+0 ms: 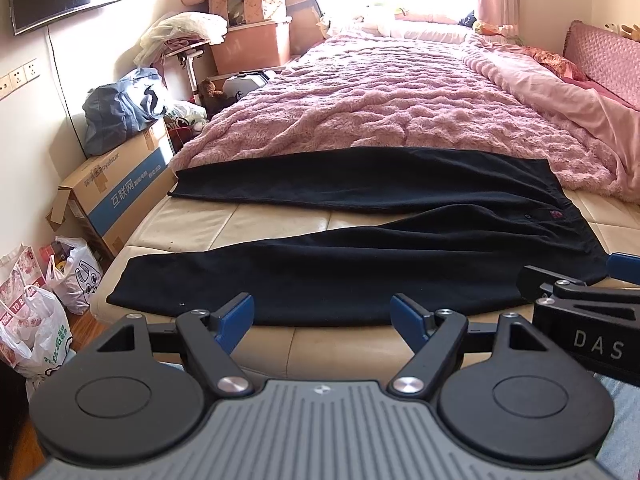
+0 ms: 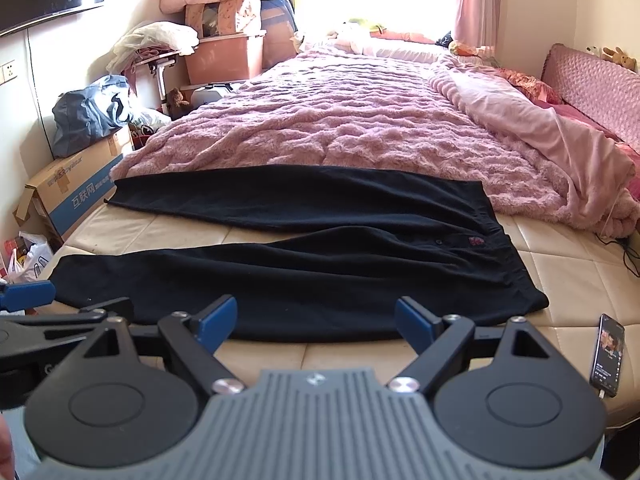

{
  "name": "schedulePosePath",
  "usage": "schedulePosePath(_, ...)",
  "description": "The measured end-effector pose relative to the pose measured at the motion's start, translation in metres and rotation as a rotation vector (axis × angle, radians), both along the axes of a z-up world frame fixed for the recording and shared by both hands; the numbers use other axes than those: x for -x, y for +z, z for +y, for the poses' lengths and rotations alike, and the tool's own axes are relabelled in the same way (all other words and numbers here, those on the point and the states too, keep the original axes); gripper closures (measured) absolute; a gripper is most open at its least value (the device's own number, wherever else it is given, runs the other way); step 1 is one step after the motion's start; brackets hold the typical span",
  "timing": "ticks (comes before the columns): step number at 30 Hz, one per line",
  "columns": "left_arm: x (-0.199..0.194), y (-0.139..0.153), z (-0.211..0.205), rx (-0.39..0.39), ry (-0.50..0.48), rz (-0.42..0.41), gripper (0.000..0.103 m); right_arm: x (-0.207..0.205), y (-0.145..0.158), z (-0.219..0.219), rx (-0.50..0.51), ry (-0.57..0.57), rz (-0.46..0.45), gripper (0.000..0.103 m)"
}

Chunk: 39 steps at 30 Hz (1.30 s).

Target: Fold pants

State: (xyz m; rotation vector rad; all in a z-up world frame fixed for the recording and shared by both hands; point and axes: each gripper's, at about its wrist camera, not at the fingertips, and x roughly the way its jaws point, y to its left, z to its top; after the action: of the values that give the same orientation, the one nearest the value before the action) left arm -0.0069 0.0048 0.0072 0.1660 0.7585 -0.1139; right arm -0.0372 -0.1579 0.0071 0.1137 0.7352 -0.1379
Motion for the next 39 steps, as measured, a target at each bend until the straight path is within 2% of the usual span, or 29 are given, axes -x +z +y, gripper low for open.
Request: schedulePosePath(39, 0.0047, 0.0019, -0.0030, 0.005, 0.000, -0.009, 0.012, 0.0060, 0.0016, 0.0025, 0.008, -0.008, -0.012, 0.020)
